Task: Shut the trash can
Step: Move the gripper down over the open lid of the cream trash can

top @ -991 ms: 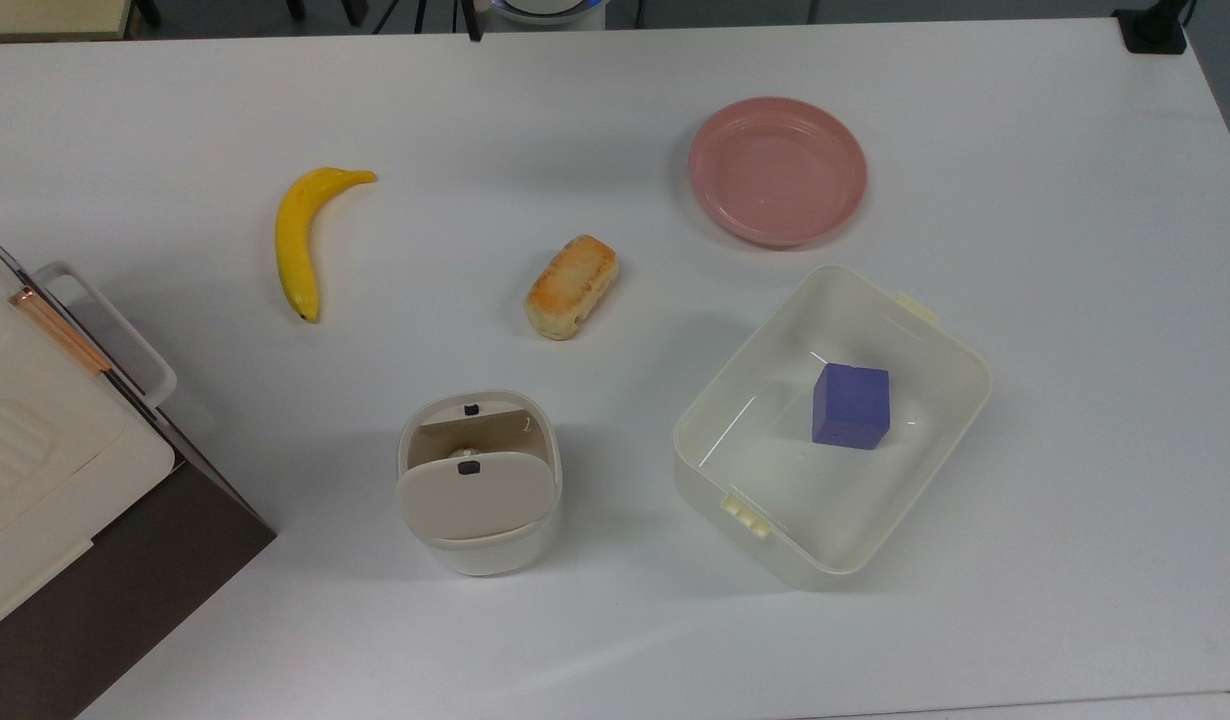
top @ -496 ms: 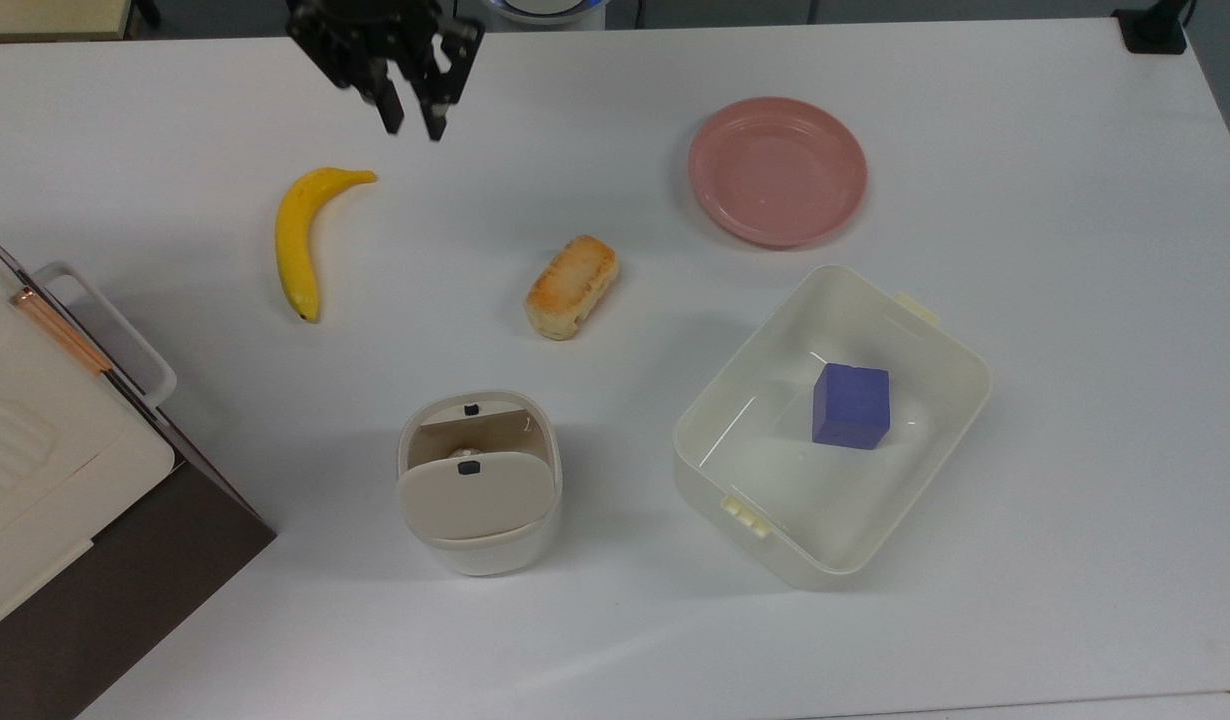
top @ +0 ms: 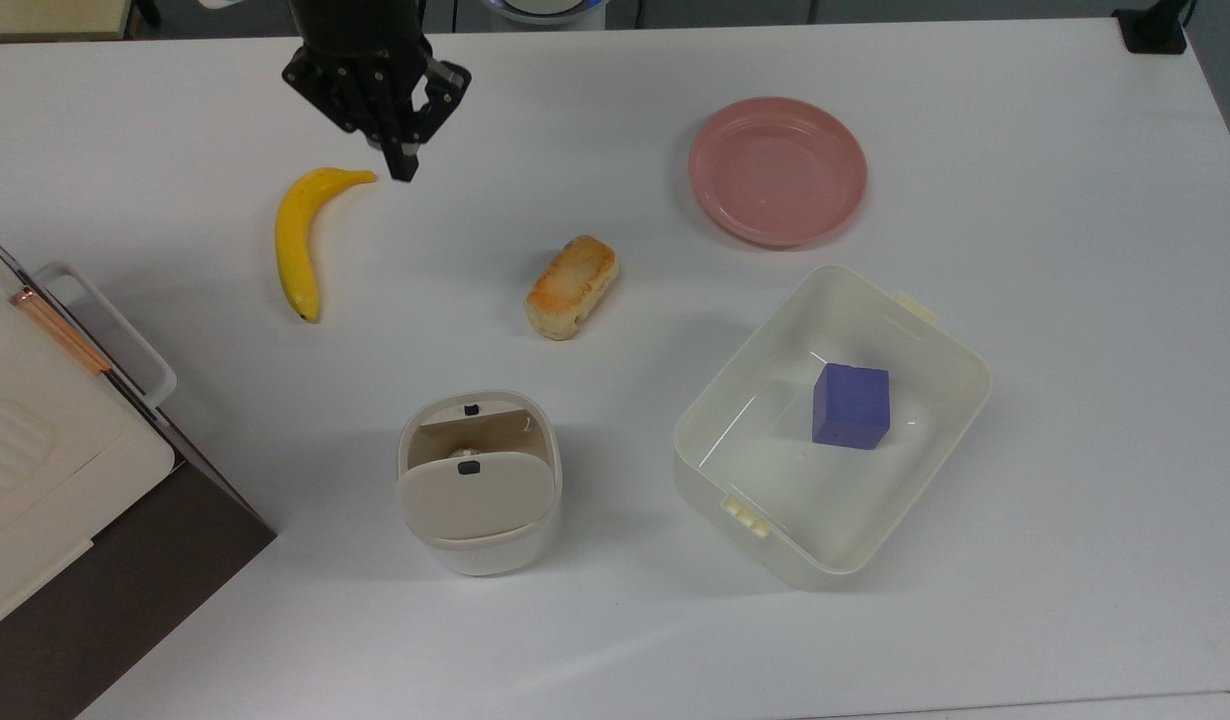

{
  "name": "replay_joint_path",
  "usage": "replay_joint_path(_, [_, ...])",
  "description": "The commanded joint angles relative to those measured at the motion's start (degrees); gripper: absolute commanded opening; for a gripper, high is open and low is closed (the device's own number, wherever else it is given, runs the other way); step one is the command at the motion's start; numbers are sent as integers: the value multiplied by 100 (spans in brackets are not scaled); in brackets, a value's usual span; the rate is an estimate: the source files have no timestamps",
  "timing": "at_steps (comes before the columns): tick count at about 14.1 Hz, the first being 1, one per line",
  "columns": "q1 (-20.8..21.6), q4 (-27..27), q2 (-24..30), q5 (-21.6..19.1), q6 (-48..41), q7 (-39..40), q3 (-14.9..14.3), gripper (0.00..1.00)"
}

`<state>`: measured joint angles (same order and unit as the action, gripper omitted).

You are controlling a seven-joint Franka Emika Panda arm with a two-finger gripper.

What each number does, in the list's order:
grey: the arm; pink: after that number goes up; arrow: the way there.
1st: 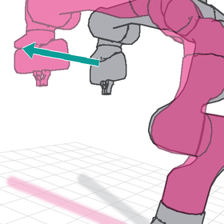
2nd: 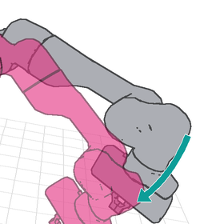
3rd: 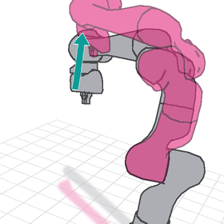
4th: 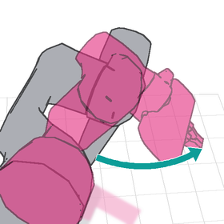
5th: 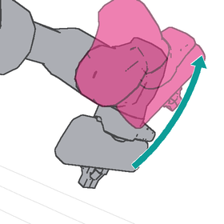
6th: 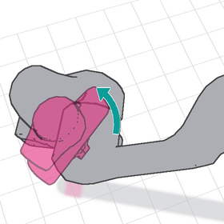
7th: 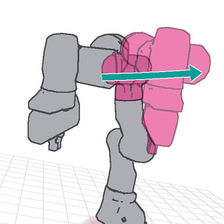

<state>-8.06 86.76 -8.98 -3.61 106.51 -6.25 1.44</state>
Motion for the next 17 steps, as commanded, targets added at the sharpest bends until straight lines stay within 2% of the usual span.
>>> replay_joint_path(1, [172, -475, -490, 18, 589, -464, -21, 0])
replay_joint_path(4, [348, -546, -772, 62, 1352, -763, -30, 0])
replay_joint_path(7, [576, -703, -1289, 236, 2538, -1176, -38, 0])
replay_joint_path(11, [638, -1073, -1694, 536, 3129, -1782, -38, 0])
replay_joint_path(17, [735, -1082, -2011, 624, 4262, -2187, -47, 0])
